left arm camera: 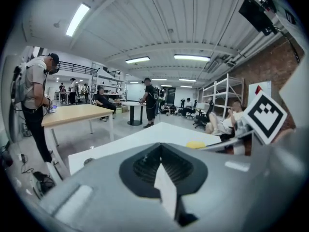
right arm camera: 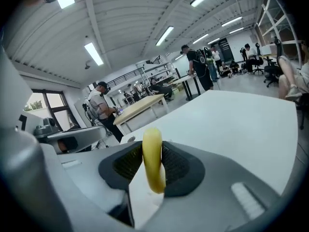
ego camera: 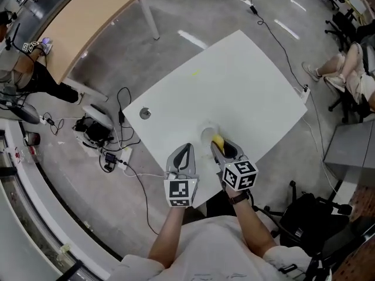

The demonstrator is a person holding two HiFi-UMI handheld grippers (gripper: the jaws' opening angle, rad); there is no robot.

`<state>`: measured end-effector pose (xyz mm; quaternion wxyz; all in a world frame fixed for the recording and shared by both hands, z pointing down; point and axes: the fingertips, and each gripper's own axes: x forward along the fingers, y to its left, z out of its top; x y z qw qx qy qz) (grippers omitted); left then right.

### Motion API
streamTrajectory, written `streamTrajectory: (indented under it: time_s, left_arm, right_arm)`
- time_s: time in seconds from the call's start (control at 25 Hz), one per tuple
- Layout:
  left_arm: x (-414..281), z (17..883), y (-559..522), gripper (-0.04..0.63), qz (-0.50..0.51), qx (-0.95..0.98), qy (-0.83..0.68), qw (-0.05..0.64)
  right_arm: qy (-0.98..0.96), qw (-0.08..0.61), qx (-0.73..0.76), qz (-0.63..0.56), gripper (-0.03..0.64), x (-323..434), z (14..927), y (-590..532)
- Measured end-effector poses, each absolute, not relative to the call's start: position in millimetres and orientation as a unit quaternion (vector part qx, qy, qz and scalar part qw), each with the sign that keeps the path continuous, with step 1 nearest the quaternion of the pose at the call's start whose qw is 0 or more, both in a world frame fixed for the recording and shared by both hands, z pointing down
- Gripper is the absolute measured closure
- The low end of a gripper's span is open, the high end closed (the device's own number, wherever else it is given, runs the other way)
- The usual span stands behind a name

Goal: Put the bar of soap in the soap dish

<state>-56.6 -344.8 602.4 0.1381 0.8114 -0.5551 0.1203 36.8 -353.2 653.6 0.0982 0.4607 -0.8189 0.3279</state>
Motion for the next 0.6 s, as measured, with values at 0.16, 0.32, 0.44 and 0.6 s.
streamTrajectory:
  time_s: [0.16, 0.32, 0.44, 0.6]
  left_arm:
    - [-62.9, 622.8, -346.3, 0.595, 0.139, 0.799, -0.562, 0.16]
    - [-61.0, 637.2, -345.3, 0.595, 0.155, 0.795, -0.558, 0.179]
    - [-60.2, 646.0, -349.0, 0.595, 0.161, 0.793, -0.557, 0.186]
    - [-61.3, 654.4, -350.2, 0.595, 0.162, 0.79, -0.56, 0.192]
  right_arm:
    - [-0.816, 0.115, 0.443, 0.354, 0.491, 26.8, 681.7, -360.5]
    - [-0.818, 0.125, 0.422, 0.37, 0.489, 14.8, 698.4, -366.4]
    - [-0.82, 0.146, 0.397, 0.386, 0.489, 5.2, 712.5, -369.5]
    - [-0.816, 0.177, 0.391, 0.386, 0.488, 2.8, 725.4, -371.7]
